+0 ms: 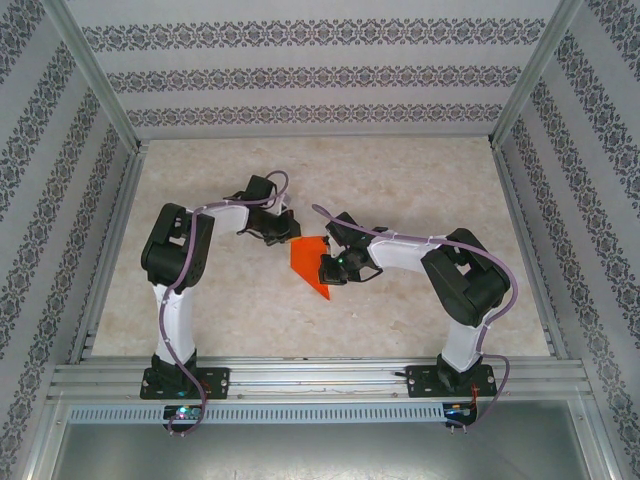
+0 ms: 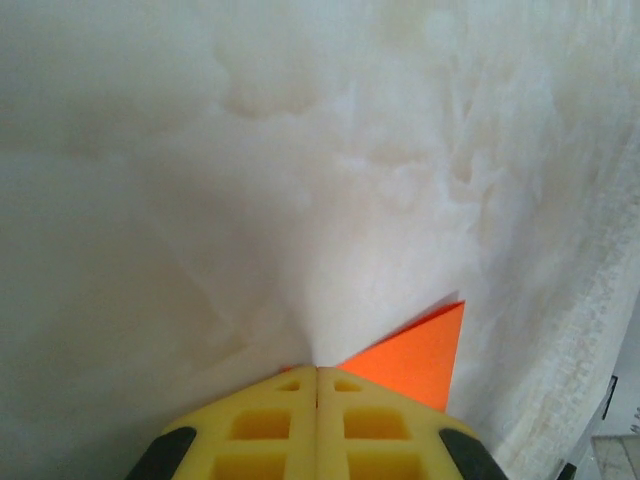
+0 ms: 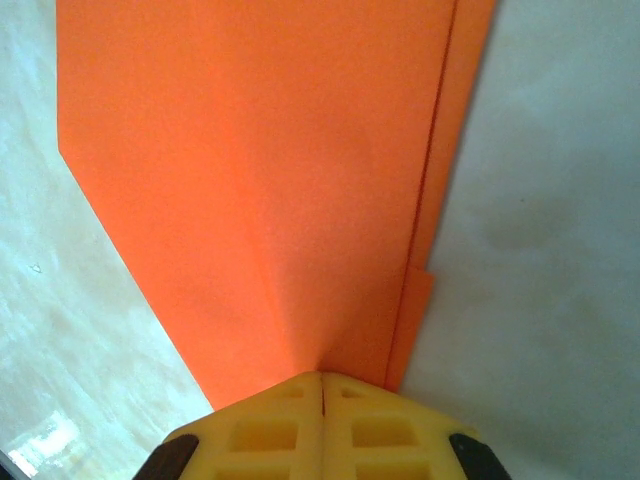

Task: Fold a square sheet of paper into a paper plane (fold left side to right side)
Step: Fourth fold the wing at the center of the table.

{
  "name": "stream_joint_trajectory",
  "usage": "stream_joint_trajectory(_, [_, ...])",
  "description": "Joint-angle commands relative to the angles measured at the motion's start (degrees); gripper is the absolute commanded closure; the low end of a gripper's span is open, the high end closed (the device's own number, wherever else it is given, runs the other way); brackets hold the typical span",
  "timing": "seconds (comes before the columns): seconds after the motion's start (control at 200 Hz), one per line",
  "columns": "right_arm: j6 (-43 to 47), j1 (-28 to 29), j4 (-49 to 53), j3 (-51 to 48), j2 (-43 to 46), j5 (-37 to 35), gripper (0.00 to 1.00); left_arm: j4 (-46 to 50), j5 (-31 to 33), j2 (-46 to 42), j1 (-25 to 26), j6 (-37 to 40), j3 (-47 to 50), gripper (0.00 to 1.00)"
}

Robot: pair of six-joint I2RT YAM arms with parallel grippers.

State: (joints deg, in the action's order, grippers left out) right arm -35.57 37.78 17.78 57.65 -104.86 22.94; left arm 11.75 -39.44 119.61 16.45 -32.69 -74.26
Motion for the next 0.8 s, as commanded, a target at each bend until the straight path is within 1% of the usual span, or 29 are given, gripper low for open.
stream_joint_trajectory(0.0, [1.16,0.72,8.61,-3.07,-4.89,-7.50,1.00,2.26,5.09,1.93,-2.82,3.03,-2.99,1.00])
stream_joint_trajectory(0.12, [1.11,0.75,8.38,-2.91,-5.03,-7.38,1.00,3.41,4.38,1.68,-3.44,3.84,-5.19,1.00])
stream_joint_trajectory(0.225, [1.03,0.80,8.15,-2.74,-4.95,-7.29,1.00,3.55,4.22,-0.88,-3.48,4.52,-4.73,1.00])
stream_joint_trajectory(0.4, [1.03,0.71,8.08,-2.54,-4.84,-7.58,1.00,-0.12,1.59,-8.98,-2.62,4.11,2.65,1.00])
stream_joint_trajectory(0.54, [1.07,0.65,8.02,-2.39,-5.17,-7.30,1.00,-3.74,-2.29,-13.76,0.45,2.42,8.48,1.00])
stream_joint_trajectory(0.645, [1.15,0.65,8.03,-2.34,-5.22,-7.29,1.00,-5.54,-4.80,-13.81,3.20,0.87,10.16,1.00])
stream_joint_trajectory(0.794, [1.06,0.66,8.12,-2.46,-5.18,-7.38,1.00,-6.17,-6.27,-9.91,6.06,0.29,8.68,1.00])
